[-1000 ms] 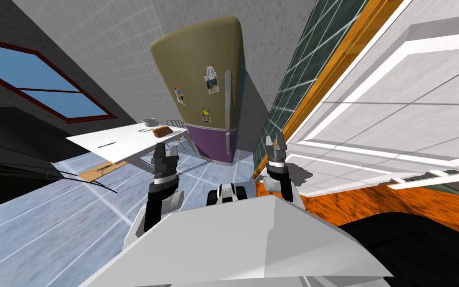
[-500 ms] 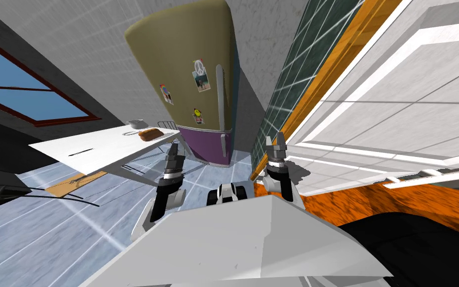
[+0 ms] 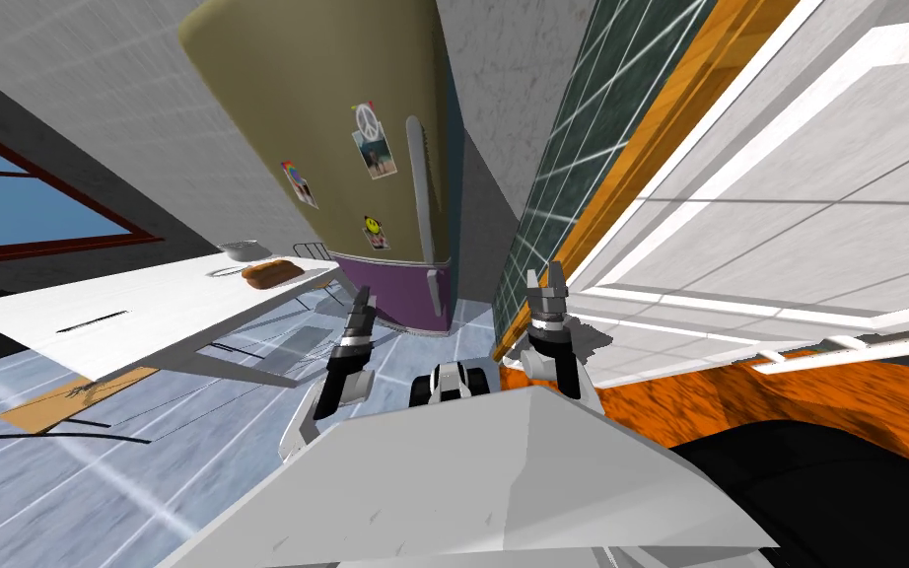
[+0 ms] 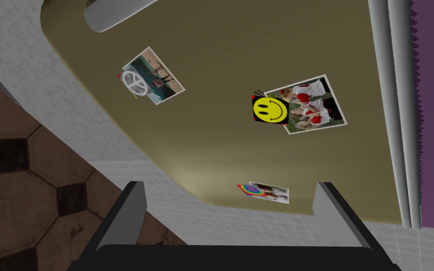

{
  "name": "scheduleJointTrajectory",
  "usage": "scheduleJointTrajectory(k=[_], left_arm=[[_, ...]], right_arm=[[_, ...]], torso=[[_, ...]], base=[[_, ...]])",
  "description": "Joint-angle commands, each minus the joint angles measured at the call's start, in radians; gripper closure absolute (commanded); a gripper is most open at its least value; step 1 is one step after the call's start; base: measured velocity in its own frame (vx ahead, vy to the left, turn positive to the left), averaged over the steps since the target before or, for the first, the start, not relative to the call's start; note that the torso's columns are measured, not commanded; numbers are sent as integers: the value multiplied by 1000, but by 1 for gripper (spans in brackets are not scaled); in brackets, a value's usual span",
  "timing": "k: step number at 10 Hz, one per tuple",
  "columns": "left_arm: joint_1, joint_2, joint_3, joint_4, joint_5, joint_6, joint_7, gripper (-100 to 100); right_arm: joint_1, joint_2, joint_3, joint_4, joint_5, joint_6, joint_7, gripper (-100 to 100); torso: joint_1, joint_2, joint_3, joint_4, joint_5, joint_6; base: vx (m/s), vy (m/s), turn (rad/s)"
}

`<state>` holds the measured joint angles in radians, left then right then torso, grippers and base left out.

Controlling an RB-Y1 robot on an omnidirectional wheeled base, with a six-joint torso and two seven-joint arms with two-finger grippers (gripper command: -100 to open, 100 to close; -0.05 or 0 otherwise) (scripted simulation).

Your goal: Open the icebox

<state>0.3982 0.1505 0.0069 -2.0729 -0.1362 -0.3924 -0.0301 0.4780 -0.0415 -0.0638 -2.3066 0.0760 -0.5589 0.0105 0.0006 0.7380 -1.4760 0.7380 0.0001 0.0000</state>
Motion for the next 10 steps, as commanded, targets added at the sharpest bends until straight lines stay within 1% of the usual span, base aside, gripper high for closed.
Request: scheduleJointTrajectory(k=[1,3,6,7,9,10], left_arm=[[-23,20,-15,48,-12,58,3,-100],[-46,46,-28,88,-23,104,3,-100],[-66,74,-40,124,-32,145,4,-100],[-82,93,-48,151,-40,176,4,-100],[-98,111,-57,179,-47,208,5,-100],[-106,119,-62,193,-51,224,5,-100]], right_arm=[[0,0,0,0,0,0,0,0],[0,0,0,0,0,0,0,0],[0,0,0,0,0,0,0,0],[0,0,0,0,0,0,0,0],[0,0,0,0,0,0,0,0],[0,0,0,0,0,0,0,0]], torso=[[0,-2,-1,0,0,0],[-1,0,0,0,0,0],[1,2,1,1,0,0],[1,2,1,1,0,0],[-2,-2,-1,-1,-1,0],[0,0,0,0,0,0]], base=[[141,-89,-104],[134,-75,-109],[96,-48,-67],[127,-64,-123],[121,-57,-88],[112,-34,-74]])
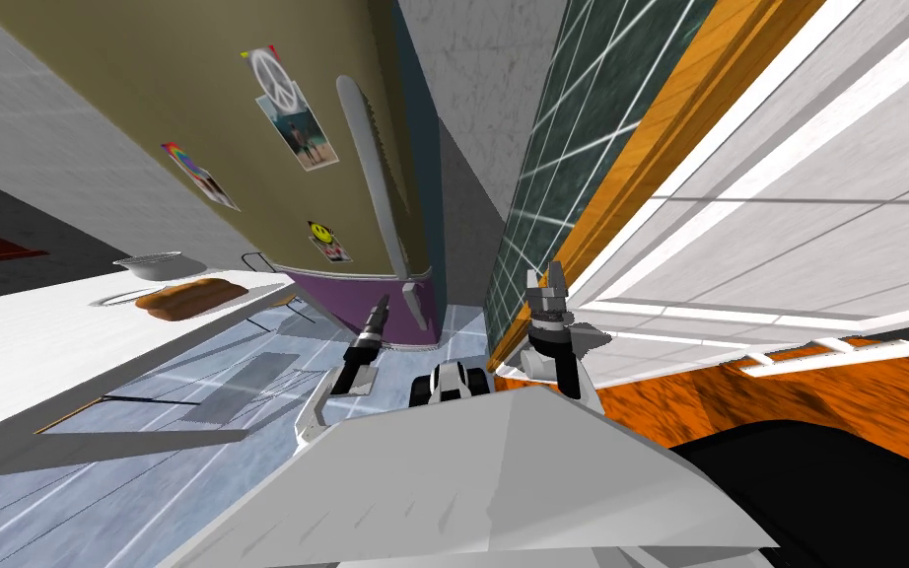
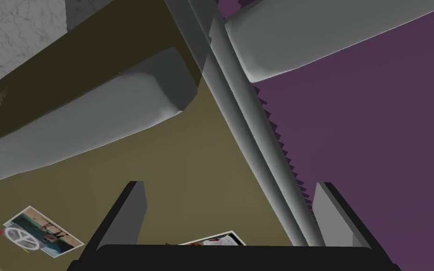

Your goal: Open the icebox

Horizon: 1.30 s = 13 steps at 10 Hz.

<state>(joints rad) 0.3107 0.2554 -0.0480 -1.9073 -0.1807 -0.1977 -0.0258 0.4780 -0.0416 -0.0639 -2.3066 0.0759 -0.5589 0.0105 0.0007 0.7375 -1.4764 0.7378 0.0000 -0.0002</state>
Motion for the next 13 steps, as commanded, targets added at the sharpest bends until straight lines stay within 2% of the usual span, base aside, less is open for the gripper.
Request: scheduleJointTrajectory(k=[1,5,6,7,8,9,12,13], left_arm=[[-26,22,-11,41,-10,45,1,-100],[-63,61,-32,106,-27,119,2,-100],[-57,54,-29,97,-25,104,1,-100],[-80,73,-8,97,-16,133,14,-100],[-73,69,-16,105,-18,112,9,-100],[-75,70,-13,106,-17,115,11,100],[-38,120,-72,54,-14,85,29,100],[-38,120,-72,54,-14,85,29,100]], right_arm=[[0,0,0,0,0,0,0,0],[0,0,0,0,0,0,0,0],[0,0,0,0,0,0,0,0],[0,0,0,0,0,0,0,0],[1,0,3,1,1,0,-1,0],[1,0,4,1,1,0,-1,0],[0,-1,5,2,1,0,-1,0],[0,-1,5,2,1,0,-1,0]], torso=[[0,1,1,0,0,0],[-1,0,0,0,0,0],[-1,-2,-1,-1,0,2],[1,-2,-2,-2,1,2],[-3,-5,-4,0,1,3],[-4,-2,-2,-1,0,1],[9,8,6,0,4,1],[12,5,4,-1,5,-2]], base=[[112,-42,-56],[114,-52,-88],[44,-25,11],[64,-20,-104],[40,-2,-26],[3,3,17],[-165,234,-117],[-198,250,-69]])
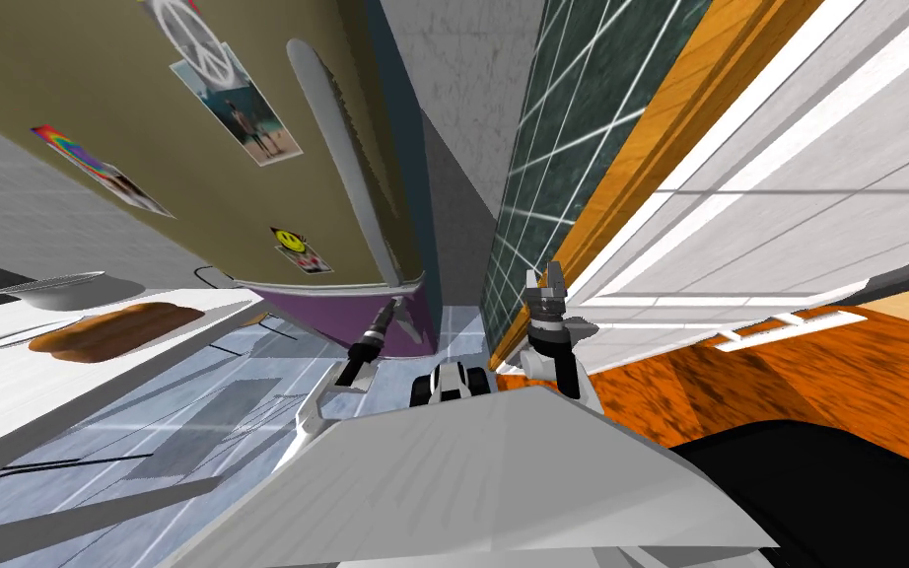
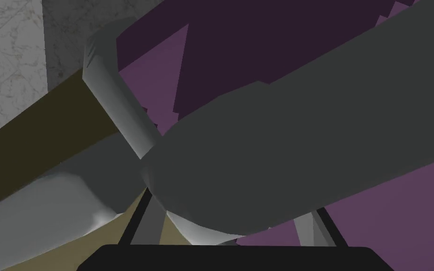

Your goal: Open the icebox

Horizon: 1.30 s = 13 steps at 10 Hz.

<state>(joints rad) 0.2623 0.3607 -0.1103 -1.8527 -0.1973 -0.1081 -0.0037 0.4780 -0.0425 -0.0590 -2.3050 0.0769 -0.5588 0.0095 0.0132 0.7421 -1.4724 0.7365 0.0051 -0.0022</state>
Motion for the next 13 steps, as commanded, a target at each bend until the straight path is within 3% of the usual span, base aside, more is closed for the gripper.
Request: scheduleJointTrajectory(k=[1,7,9,10,13], left_arm=[[24,32,-29,-16,3,-14,12,100],[103,133,-143,-110,8,-65,48,100],[94,131,-128,-118,9,-72,46,100],[108,150,-149,-132,5,-85,49,100],[136,184,-187,-155,-2,-111,54,100]], right_arm=[[0,0,0,0,0,0,0,0],[0,0,0,0,0,0,0,0],[0,0,0,0,0,0,0,0],[1,0,0,0,0,0,0,0],[0,0,0,0,0,0,0,0]], torso=[[-4,-8,-5,-3,-1,-2],[-13,-12,-7,-8,-1,5],[-19,-14,-8,-8,-3,5],[-23,-19,-11,-6,-6,4],[-3,-10,-6,-4,0,-1]], base=[[-227,169,-55],[-259,269,-108],[-136,172,-33],[-78,146,-53],[-94,243,-95]])
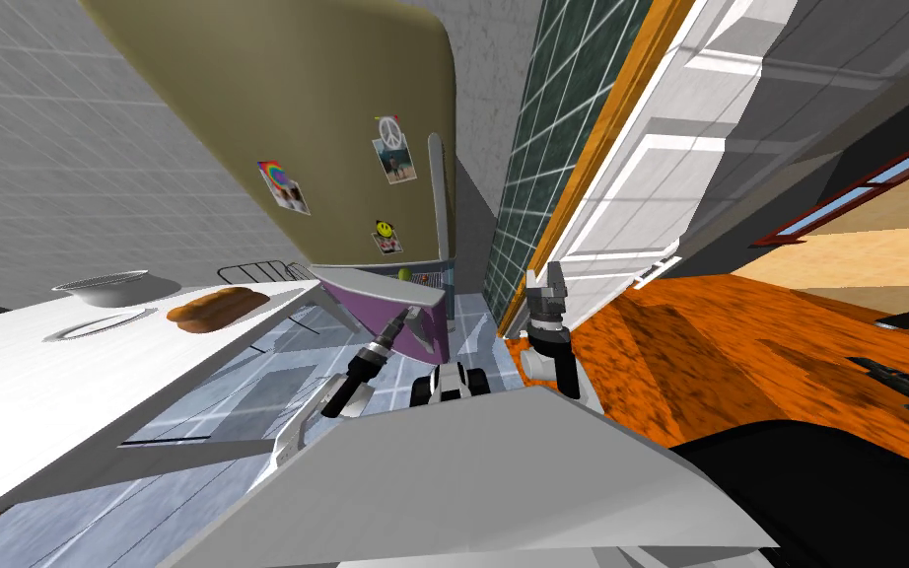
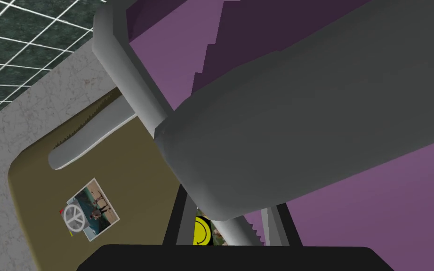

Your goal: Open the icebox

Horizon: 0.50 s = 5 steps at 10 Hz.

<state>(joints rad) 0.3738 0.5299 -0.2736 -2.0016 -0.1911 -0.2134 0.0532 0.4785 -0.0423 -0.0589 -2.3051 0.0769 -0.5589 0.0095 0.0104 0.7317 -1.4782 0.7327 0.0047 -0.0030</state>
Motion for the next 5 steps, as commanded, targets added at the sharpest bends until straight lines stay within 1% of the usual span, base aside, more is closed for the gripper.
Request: scheduleJointTrajectory(k=[1,2,3,5], left_arm=[[38,32,-43,-18,-12,-18,-1,100],[51,49,-62,-30,-16,-31,1,100],[51,49,-62,-30,-16,-31,1,100],[79,83,-99,-53,-24,-57,6,100]], right_arm=[[0,0,0,0,0,0,0,0],[0,0,0,0,0,0,0,0],[0,0,0,0,0,0,0,0],[0,0,0,0,0,0,0,0]], torso=[[-1,-2,-2,-1,0,0],[1,-2,-1,-2,0,1],[0,-2,-1,-3,1,1],[-7,-2,-1,-6,-1,1]], base=[[-122,274,-125],[-161,302,-73],[-127,255,-49],[-185,216,-150]])
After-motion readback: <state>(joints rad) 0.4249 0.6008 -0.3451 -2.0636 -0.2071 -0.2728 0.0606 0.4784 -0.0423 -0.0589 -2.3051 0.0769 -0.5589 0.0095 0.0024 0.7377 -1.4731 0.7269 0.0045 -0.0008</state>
